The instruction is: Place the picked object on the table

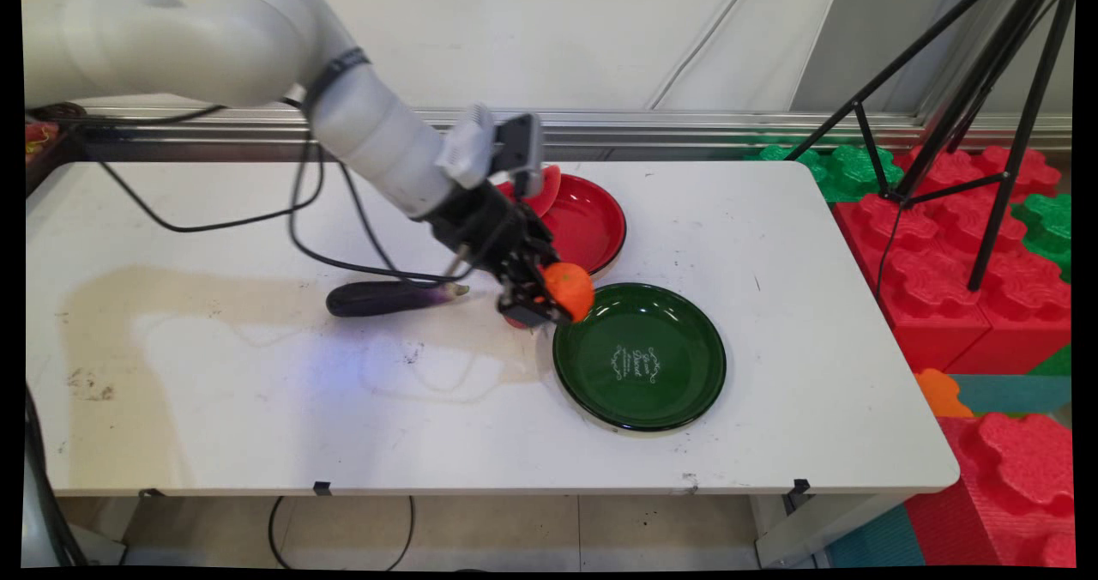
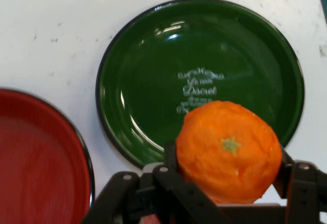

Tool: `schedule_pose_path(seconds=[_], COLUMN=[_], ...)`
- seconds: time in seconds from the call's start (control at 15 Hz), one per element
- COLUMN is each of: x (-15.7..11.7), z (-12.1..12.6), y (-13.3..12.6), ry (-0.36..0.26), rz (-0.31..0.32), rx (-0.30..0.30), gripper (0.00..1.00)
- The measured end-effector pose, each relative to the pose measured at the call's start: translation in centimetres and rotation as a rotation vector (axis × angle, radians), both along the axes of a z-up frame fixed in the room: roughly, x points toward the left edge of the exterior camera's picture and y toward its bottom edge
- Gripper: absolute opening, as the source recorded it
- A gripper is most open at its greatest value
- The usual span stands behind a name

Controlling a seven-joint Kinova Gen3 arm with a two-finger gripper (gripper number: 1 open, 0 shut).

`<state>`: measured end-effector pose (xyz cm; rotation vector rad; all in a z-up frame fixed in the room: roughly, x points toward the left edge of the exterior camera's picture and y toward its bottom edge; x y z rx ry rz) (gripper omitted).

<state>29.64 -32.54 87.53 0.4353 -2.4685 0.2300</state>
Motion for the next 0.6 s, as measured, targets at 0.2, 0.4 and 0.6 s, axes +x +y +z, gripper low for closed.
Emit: schedule_pose_path(seconds=[0.2,0.4,0.6], x=[2.8,5.7,8.2], z=[1.5,2.5,2.8], y=[1.6,3.0,4.2], ry=[-0.007,-0.036,-0.072], rz=[0.018,0.020,0.019], rx=[0.005,0.013,0.025], gripper=[0.00,0.00,0.00])
